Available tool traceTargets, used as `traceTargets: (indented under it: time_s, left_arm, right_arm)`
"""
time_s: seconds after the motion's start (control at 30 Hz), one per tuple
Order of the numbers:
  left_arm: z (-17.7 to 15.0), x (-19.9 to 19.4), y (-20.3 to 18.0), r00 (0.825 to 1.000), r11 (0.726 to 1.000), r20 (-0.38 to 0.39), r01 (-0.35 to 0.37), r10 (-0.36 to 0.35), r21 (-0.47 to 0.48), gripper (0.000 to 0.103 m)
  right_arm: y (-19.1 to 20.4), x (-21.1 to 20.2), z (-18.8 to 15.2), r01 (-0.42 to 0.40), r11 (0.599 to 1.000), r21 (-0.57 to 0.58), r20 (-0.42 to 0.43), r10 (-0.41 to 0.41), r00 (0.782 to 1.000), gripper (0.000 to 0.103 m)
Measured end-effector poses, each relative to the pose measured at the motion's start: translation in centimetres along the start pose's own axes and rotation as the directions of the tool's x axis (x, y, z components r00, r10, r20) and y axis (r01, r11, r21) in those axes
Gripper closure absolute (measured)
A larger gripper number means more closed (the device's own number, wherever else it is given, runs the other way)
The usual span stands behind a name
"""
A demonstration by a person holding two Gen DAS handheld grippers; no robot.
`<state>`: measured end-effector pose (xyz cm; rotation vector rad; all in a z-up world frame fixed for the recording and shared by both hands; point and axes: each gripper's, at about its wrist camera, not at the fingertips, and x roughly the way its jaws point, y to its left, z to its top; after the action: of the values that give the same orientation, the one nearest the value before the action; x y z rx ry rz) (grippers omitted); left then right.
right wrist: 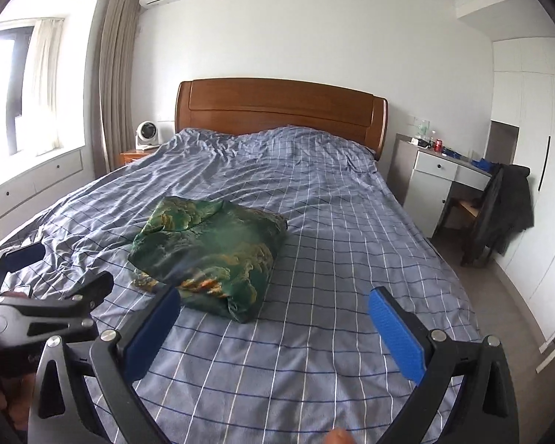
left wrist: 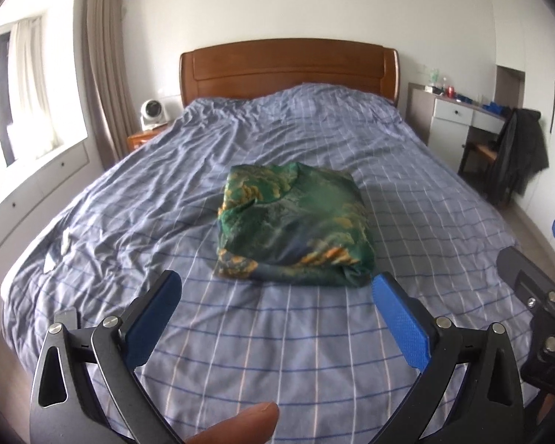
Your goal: Fold large clothes
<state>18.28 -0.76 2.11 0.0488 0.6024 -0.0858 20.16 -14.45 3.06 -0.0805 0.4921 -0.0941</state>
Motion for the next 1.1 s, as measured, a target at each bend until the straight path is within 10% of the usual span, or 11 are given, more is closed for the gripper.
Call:
traceTargets:
  time_s: [1.1]
  left_arm:
    - [-1.0, -2.6, 0.9, 0.995, 0.995, 0.019, -0.095, 0.095, -0.025, 0.0]
  right_arm:
    - [1.7, -2.7, -0.3, -0.008, 1.0, 0.011, -0.041, 0.009, 0.999, 0.0]
